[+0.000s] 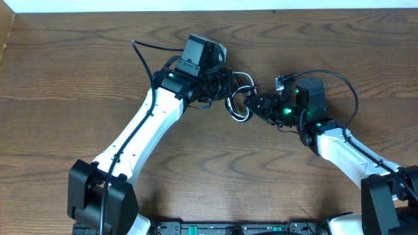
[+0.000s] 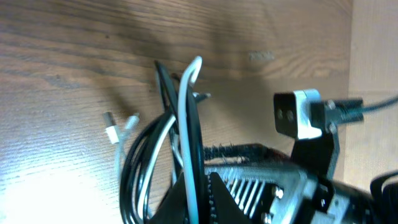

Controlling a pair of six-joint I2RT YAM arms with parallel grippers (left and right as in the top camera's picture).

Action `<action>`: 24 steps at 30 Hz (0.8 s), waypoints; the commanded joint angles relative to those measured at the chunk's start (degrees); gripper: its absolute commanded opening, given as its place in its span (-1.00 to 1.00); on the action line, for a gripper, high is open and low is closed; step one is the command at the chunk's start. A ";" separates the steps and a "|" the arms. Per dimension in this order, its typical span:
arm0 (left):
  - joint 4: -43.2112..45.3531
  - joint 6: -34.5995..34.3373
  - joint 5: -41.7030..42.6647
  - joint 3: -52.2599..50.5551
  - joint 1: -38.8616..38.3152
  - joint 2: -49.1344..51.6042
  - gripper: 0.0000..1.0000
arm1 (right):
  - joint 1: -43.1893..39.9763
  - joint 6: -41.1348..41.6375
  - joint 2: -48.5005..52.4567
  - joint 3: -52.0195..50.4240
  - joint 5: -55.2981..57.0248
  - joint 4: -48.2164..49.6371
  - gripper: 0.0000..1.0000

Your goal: Untangle cables

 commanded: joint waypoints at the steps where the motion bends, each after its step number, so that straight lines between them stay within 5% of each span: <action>1: 0.33 -5.73 -2.49 0.44 0.11 0.15 -0.85 | 0.46 -3.65 0.48 0.48 -1.86 0.11 -0.21; 9: 0.28 -10.88 -2.54 0.42 0.02 0.57 -0.85 | 0.94 -10.56 0.50 0.46 -2.99 0.22 -0.09; 14: -0.28 -30.08 -8.50 0.42 0.02 0.57 -0.85 | 0.42 -25.11 0.48 0.48 -14.03 3.74 0.00; 17: -0.81 -38.88 -8.74 0.42 0.02 0.57 -0.85 | 0.28 -26.58 0.48 0.48 -19.80 10.91 0.10; 24: -1.49 -39.98 -8.70 0.42 0.00 0.57 -0.85 | 1.55 -28.33 0.50 0.48 -19.89 15.02 0.21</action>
